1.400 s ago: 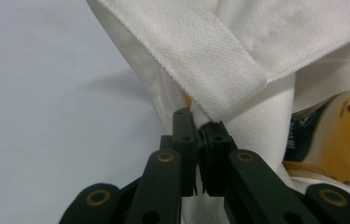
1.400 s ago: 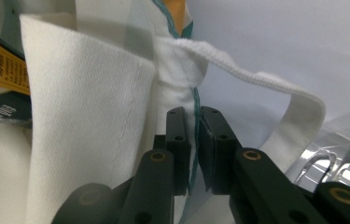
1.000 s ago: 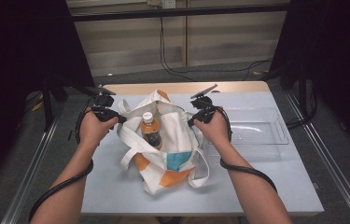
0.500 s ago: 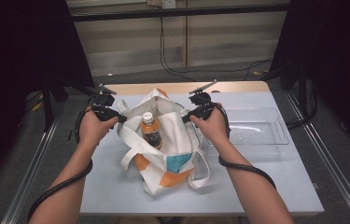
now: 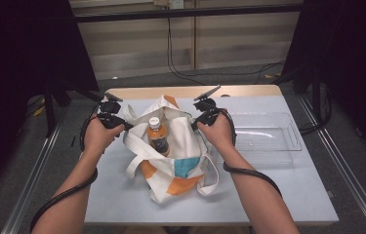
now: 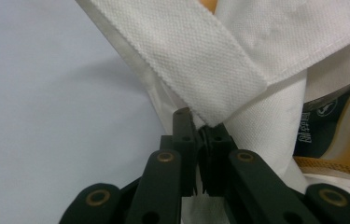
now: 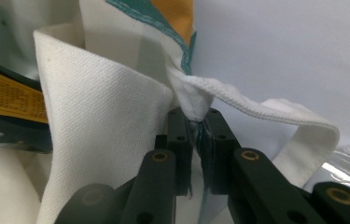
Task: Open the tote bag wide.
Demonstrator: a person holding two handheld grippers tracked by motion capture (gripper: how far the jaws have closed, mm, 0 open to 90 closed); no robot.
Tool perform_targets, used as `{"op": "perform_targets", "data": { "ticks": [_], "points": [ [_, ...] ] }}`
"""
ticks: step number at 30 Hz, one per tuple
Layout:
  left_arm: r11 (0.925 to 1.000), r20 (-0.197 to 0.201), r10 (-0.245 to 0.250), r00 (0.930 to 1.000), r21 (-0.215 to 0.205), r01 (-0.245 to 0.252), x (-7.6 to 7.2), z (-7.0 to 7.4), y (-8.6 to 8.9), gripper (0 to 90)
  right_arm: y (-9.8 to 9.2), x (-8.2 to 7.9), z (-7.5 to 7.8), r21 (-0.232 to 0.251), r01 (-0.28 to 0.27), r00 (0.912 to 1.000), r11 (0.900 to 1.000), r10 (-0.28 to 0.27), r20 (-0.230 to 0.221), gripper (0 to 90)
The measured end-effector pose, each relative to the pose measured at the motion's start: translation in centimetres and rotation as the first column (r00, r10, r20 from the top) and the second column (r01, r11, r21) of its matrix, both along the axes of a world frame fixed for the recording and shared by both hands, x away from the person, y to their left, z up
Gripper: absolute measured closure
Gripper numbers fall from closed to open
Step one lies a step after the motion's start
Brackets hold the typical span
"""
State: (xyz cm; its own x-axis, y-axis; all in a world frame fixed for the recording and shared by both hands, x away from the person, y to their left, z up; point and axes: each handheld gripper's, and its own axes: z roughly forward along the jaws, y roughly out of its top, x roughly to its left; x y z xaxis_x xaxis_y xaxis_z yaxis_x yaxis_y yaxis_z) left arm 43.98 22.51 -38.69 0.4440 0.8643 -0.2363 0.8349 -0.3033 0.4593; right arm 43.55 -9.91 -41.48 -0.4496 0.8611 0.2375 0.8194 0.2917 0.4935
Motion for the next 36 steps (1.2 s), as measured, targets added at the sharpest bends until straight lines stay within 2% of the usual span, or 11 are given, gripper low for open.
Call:
{"op": "perform_targets", "data": {
  "ticks": [5,6,7,10,15,20,21,26,30,33,36],
  "points": [
    [0.9999,-0.014,-0.001,0.9999,0.010,0.001,0.1,-1.1,0.0,86.7,0.3,0.1,-0.7,-0.026,0.017,0.9995,1.000,-0.018,-0.026,83.9],
    [0.9999,-0.020,-0.002,0.9998,0.010,0.002,0.2,-1.3,0.1,86.7,0.4,0.2,-0.9,-0.033,0.000,0.9999,0.999,0.000,-0.014,84.0],
    [1.0000,-0.023,0.003,0.9997,0.006,-0.003,0.1,-1.5,0.1,86.8,0.5,0.2,-0.8,-0.042,0.014,0.9995,0.999,-0.015,-0.028,84.1],
    [0.9999,-0.024,-0.002,0.9997,0.013,0.002,0.1,-2.0,0.0,86.9,0.6,0.2,-1.1,-0.063,0.006,0.9991,0.998,-0.008,-0.041,84.5],
    [0.9998,-0.029,-0.008,0.9996,0.016,0.008,0.0,-2.5,0.0,87.1,0.5,0.3,-1.7,-0.072,0.016,0.9981,0.997,-0.020,-0.059,85.1],
    [0.9994,-0.038,-0.016,0.9991,0.031,0.018,-0.1,-3.0,0.1,87.4,0.7,0.2,-1.9,-0.092,0.010,0.9980,0.996,-0.016,-0.061,85.5],
    [0.9998,-0.040,-0.004,0.9992,0.018,0.005,-0.2,-3.2,0.0,87.5,0.7,0.2,-2.0,-0.099,0.009,0.9978,0.995,-0.015,-0.064,85.5],
    [0.9999,-0.058,0.005,0.9983,0.014,-0.004,-0.3,-4.2,0.3,87.7,0.9,0.2,-2.2,-0.119,-0.009,0.9980,0.993,0.002,-0.062,85.9],
    [0.9996,-0.066,-0.007,0.9978,0.025,0.008,-0.3,-4.7,0.4,87.8,1.1,0.3,-2.2,-0.131,-0.008,0.9974,0.991,-0.001,-0.072,85.9],
    [0.9989,-0.062,-0.015,0.9979,0.044,0.018,-0.4,-5.0,0.5,87.9,1.3,0.3,-2.3,-0.140,-0.012,0.9971,0.990,0.002,-0.076,86.0],
    [0.9992,-0.057,-0.008,0.9984,0.039,0.010,-0.5,-5.3,0.5,88.0,1.3,0.4,-2.4,-0.149,-0.022,0.9973,0.989,0.011,-0.072,86.1]
  ]
}}
